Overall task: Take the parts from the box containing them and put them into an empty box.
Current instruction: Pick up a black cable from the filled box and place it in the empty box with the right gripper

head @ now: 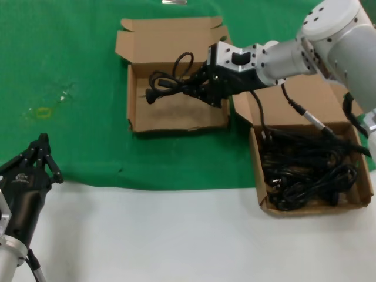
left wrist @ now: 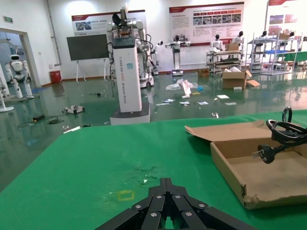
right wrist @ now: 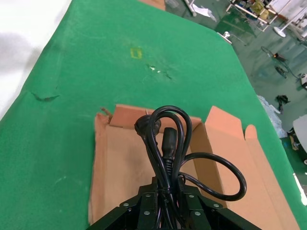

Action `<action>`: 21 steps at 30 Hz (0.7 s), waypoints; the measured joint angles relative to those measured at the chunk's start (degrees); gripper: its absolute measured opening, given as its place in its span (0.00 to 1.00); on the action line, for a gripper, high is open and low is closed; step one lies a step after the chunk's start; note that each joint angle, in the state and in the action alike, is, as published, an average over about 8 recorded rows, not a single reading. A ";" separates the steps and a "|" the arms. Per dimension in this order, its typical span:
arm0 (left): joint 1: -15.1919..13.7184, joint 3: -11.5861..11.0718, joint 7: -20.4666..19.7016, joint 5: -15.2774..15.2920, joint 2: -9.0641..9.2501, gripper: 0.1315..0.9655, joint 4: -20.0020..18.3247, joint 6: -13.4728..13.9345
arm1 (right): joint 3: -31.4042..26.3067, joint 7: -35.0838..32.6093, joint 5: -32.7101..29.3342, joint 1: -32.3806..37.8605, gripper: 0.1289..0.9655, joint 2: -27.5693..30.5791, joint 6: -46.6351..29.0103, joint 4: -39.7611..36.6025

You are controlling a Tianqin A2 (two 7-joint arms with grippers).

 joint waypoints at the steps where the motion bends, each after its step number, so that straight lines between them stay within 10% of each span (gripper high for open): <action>1: 0.00 0.00 0.00 0.00 0.00 0.01 0.00 0.00 | 0.11 -0.07 0.09 -0.09 0.10 -0.18 0.32 0.00; 21: 0.00 0.00 0.00 0.00 0.00 0.01 0.00 0.00 | -9.26 -1.86 12.09 -3.65 0.10 -1.16 6.86 2.95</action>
